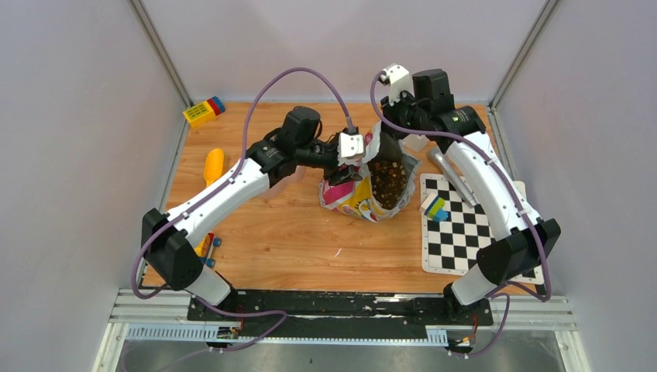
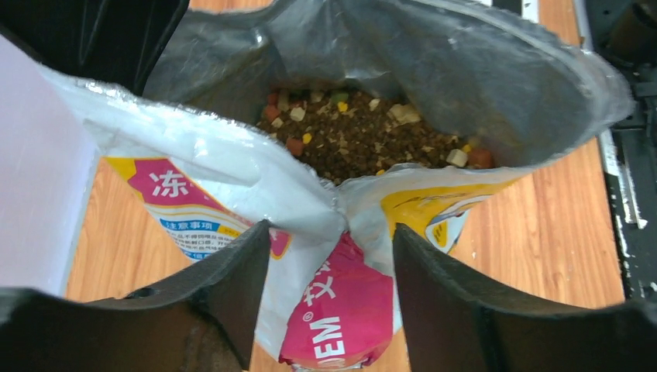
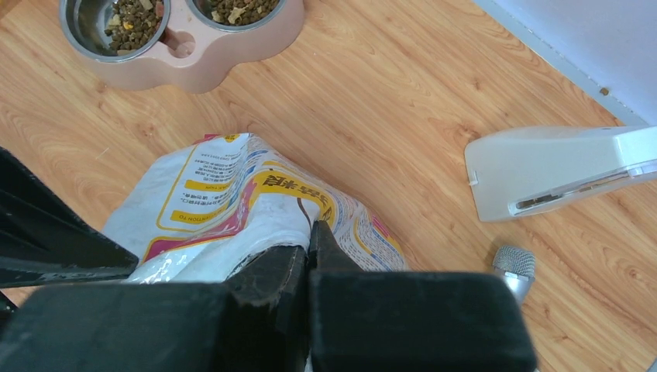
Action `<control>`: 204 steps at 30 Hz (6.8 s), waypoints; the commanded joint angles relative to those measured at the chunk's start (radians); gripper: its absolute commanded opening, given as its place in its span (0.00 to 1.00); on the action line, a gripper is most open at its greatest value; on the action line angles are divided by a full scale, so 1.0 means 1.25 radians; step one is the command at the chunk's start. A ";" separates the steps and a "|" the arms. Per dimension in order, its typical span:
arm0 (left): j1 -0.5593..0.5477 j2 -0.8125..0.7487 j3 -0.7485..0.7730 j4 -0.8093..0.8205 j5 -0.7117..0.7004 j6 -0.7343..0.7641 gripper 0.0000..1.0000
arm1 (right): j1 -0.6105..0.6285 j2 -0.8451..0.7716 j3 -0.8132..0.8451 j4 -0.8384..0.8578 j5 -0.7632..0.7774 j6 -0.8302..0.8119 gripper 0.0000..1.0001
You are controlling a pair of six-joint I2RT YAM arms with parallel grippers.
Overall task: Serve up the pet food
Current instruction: Close the pet food bag at the center of the board.
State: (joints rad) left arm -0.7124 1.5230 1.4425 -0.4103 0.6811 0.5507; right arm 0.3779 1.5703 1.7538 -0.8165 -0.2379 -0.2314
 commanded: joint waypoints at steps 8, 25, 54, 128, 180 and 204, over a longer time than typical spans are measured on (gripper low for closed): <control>-0.025 0.034 0.048 0.048 -0.078 -0.086 0.47 | -0.016 -0.025 0.084 0.211 0.001 0.016 0.00; 0.041 -0.034 0.001 0.084 -0.227 -0.146 0.00 | -0.047 0.018 0.160 0.176 -0.043 0.024 0.08; 0.177 -0.027 -0.054 0.187 -0.212 -0.208 0.00 | -0.415 -0.225 -0.173 -0.133 -0.602 -0.428 0.76; 0.266 -0.178 -0.031 0.098 -0.020 -0.210 0.00 | -0.488 -0.117 -0.165 0.115 -0.856 -0.300 0.00; 0.164 0.004 0.013 0.103 0.260 -0.211 1.00 | -0.423 -0.412 -0.550 0.384 -0.678 -0.034 0.00; 0.066 0.141 0.120 0.137 0.197 -0.264 0.75 | -0.460 -0.453 -0.589 0.381 -0.720 -0.057 0.00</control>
State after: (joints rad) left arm -0.6231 1.6833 1.5383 -0.2031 0.9344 0.1818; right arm -0.1864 1.0420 1.0134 -0.3988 -1.0840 -0.2897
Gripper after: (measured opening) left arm 0.811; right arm 0.022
